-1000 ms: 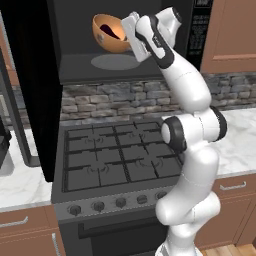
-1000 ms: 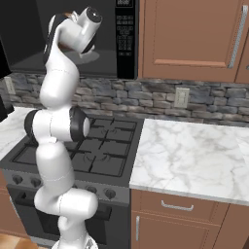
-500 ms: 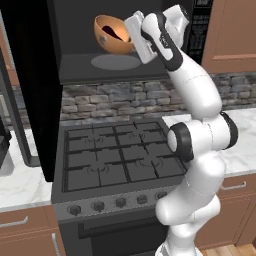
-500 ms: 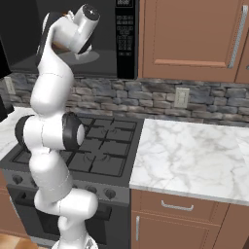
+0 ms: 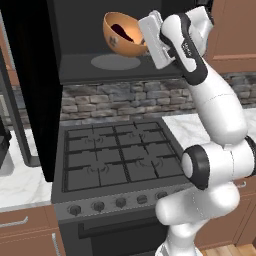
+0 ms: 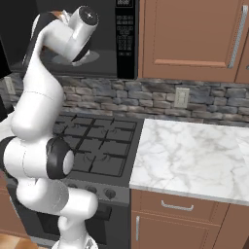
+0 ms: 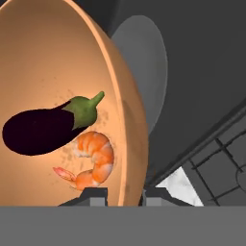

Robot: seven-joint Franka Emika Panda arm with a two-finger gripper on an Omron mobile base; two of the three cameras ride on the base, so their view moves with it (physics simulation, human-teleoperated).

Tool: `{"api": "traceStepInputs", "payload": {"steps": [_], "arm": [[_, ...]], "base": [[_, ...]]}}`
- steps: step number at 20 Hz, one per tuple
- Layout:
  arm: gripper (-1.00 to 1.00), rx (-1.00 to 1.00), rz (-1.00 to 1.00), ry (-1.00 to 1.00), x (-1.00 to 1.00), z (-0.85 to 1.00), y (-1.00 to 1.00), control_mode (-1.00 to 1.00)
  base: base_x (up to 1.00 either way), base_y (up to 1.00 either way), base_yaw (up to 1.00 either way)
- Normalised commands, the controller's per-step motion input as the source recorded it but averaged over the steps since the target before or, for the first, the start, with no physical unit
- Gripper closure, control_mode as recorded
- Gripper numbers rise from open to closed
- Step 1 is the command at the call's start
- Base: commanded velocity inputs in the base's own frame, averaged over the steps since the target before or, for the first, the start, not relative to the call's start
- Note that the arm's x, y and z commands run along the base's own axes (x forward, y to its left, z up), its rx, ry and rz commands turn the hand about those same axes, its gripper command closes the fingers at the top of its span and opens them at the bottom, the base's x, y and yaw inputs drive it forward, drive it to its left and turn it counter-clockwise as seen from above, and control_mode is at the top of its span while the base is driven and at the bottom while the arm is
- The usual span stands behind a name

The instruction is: The microwave is finished heating the shrimp and eggplant. Take the bowl containing the food and place it on the dining counter.

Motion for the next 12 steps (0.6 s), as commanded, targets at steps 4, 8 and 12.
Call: {"api": "traceStepInputs", "payload": {"steps": [4,8,12], "arm": [[1.0,0.08,0.0,-0.12,-1.0,0.0,-0.49,-1.0],[1.0,0.03,0.05,-0.06,-1.0,0.0,-0.49,-1.0],[1.0,0.0,0.11,-0.01,-1.0,0.0,-0.46,-1.0]], "base": [[0.0,0.0,0.0],[0.0,0.0,0.0],[0.0,0.0,0.0]]}}
